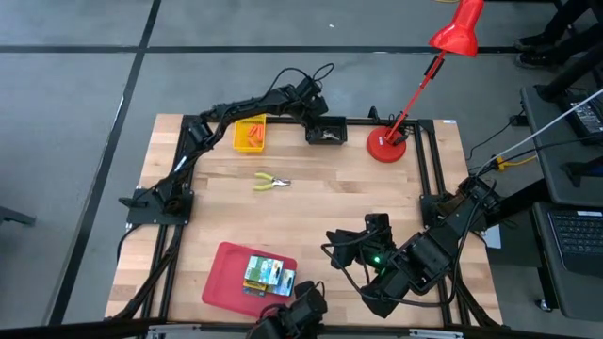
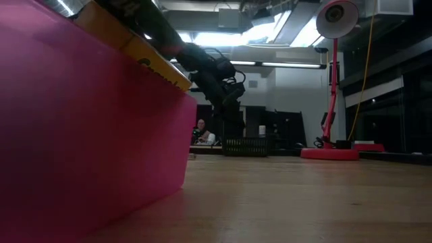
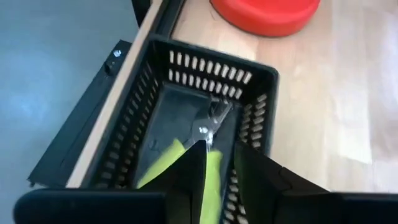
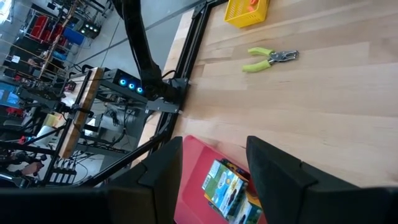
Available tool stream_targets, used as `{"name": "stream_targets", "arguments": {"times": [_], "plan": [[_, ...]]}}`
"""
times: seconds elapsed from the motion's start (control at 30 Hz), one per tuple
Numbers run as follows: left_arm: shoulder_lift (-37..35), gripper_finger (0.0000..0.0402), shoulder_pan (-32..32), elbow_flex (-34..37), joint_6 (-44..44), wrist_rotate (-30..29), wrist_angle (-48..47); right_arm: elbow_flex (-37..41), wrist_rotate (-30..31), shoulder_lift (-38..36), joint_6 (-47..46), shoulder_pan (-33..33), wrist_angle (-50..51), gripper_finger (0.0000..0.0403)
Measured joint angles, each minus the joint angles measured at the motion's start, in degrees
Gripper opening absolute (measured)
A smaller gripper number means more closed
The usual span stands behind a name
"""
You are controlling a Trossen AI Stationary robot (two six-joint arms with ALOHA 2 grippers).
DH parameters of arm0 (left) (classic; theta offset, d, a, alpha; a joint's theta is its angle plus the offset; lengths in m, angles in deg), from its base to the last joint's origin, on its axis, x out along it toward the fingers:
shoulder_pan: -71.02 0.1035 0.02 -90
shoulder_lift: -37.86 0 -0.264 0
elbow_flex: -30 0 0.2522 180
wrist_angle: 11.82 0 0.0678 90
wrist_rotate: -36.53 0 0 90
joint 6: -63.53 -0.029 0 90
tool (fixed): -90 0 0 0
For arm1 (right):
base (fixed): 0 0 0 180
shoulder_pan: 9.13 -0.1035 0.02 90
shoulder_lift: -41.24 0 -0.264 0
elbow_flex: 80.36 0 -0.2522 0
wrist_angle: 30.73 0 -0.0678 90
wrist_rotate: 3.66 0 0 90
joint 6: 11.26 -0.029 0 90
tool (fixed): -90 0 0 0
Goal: Pick & Place School Supplies
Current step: Put the green puncher into the black bin
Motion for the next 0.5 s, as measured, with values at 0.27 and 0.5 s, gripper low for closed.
{"name": "stream_targets", "arguments": {"times": [0.27, 0.5], "plan": [[-7.02, 0.0091, -0.74, -0.65, -0.33, -0.1, -20.82, 0.0, 2.01, 0.0, 1.88, 0.0, 0.0, 0.0181], [-14.42, 0.012, -6.81, 13.02, 2.23, -2.41, -36.64, 0.0, 5.37, 0.0, 3.83, -0.09, -0.07, 0.0181]]}}
